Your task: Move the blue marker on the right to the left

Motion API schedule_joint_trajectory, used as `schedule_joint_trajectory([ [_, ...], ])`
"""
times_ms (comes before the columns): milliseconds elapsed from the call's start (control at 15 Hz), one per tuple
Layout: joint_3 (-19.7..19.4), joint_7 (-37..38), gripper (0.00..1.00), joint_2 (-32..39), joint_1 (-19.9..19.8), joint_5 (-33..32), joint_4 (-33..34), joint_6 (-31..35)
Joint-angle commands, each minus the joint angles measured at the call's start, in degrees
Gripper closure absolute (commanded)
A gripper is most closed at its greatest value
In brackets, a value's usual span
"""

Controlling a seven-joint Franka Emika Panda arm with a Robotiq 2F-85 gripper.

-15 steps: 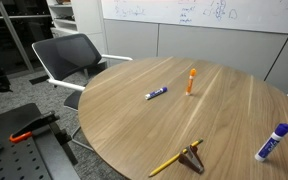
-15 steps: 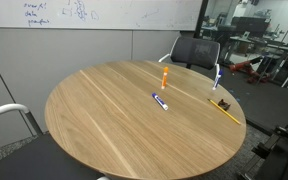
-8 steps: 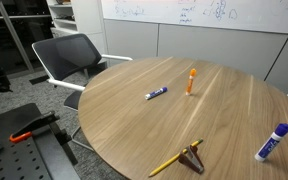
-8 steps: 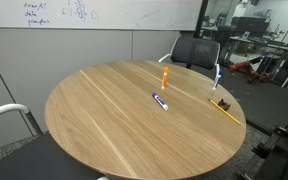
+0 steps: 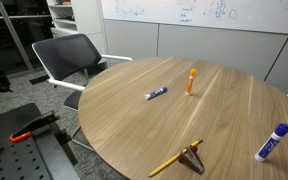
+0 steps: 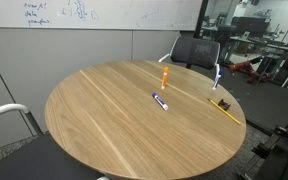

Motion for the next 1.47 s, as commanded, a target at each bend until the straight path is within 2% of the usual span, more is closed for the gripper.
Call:
schedule_joint_trajectory([
  [0,-0.42,2.32,0.0,14.0,1.31,2.7,8.63,5.49],
  [267,-0.29,2.84,0.0,27.31,3.15,13.83,19.87,8.19],
  [533,-0.61,5.97,0.0,41.3,1.37,21.92,34.38,6.73],
  [867,-2.17,9.8,0.0,55.52,-4.3,25.3,48.83,3.18],
  [1133,-2.7,10.3,0.0,63.29,-9.18,26.97,56.07,0.84],
  [1400,-2.33,13.36,0.0,70.96,-11.55,27.68,64.17,0.82],
])
